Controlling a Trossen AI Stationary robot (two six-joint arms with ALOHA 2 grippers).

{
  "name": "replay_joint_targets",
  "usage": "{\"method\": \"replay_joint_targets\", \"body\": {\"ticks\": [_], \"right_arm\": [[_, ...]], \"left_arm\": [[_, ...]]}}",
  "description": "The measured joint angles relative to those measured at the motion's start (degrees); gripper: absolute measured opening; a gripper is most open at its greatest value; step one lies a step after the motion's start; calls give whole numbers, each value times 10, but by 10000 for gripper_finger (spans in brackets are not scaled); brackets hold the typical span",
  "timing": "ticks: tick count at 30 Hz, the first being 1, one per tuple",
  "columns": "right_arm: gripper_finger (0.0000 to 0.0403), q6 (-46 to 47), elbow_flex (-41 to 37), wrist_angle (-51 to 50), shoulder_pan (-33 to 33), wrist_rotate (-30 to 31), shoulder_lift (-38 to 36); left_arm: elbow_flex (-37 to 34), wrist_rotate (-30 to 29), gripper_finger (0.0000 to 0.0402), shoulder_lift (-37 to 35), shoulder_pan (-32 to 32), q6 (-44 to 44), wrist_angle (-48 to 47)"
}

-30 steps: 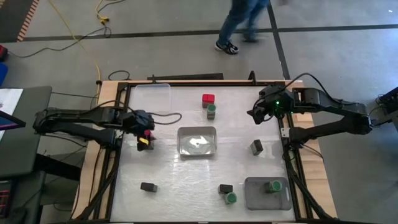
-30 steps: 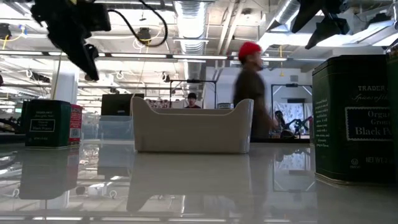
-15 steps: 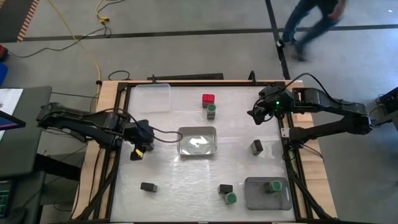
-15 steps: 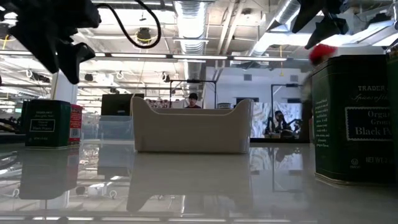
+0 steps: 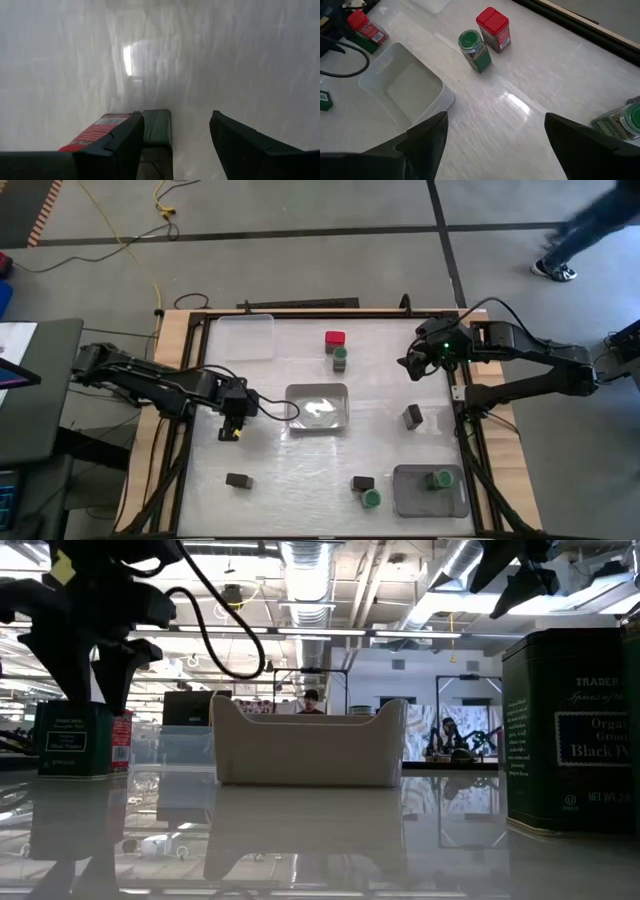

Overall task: Sort spices by type
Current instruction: Put the top left black seasoning can into the transparent bin

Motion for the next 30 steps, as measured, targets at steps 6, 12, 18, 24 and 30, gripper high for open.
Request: {"method": "replay_joint_targets", "body": {"ticks": [6, 12, 18, 24, 30], "right_arm": [[356, -6, 0, 0, 0, 0, 0], [356, -7, 0, 0, 0, 0, 0], [356, -7, 0, 0, 0, 0, 0], [356, -6, 0, 0, 0, 0, 0], [356, -6, 0, 0, 0, 0, 0]], "left_arm": [[0, -11, 215, 4, 0, 0, 5], [0, -21, 215, -7, 0, -12, -21], [0, -7, 215, -7, 0, -38, -68], [0, 37, 215, -7, 0, -43, -68], [0, 38, 215, -10, 0, -57, -105]]}}
